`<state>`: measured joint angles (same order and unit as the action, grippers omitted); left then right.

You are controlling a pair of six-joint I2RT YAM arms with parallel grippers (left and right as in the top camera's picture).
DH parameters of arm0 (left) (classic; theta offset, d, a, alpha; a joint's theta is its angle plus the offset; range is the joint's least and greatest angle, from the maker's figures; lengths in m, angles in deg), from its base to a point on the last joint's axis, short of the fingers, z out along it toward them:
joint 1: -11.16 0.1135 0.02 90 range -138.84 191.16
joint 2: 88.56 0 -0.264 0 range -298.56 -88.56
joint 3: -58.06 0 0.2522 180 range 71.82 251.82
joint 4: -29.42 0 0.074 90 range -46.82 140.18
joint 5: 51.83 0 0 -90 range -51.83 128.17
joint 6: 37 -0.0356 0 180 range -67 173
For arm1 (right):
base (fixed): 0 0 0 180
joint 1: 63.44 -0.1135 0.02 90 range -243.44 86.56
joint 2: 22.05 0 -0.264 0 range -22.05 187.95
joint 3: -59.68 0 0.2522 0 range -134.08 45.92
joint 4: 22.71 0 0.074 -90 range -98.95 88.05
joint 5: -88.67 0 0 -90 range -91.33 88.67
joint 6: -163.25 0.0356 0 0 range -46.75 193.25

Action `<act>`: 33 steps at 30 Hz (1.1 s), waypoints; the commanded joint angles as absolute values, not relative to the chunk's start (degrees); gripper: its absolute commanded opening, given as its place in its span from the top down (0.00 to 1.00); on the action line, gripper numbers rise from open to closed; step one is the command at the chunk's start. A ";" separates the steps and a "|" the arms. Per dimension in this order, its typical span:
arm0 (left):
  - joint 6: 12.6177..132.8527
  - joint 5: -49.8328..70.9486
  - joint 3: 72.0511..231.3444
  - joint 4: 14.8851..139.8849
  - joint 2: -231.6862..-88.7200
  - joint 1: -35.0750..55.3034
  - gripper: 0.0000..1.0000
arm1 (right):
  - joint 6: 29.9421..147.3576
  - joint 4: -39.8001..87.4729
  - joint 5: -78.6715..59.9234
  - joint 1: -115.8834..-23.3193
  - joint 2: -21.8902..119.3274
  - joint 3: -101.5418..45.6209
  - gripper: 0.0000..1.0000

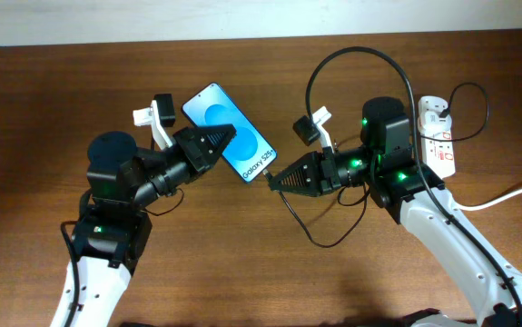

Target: Plug charger to phone and switch on socket

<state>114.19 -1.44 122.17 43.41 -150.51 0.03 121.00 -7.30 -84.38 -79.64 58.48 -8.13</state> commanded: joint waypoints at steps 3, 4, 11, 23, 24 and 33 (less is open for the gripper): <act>114.45 -3.17 123.44 42.88 -150.01 -0.10 1.00 | 120.10 -8.74 -83.31 -79.58 58.37 -8.63 0.96; 114.45 -3.19 123.44 42.88 -150.01 -0.10 1.00 | 120.30 -9.38 -83.41 -79.58 58.37 -8.63 0.96; 114.45 -4.20 123.44 42.86 -150.01 -0.10 1.00 | 120.71 -9.90 -83.24 -80.39 58.37 -8.63 0.96; 99.54 -21.31 123.44 45.86 -150.01 -2.40 1.00 | 120.04 -17.90 -87.72 -80.56 58.37 -8.63 0.96; 99.52 -22.66 123.44 45.83 -149.98 -2.40 1.00 | 120.04 -18.23 -87.74 -80.56 58.37 -8.63 0.96; 97.86 -31.54 123.44 48.17 -150.01 -2.40 1.00 | 112.43 -27.30 -87.74 -80.61 58.37 -8.63 0.96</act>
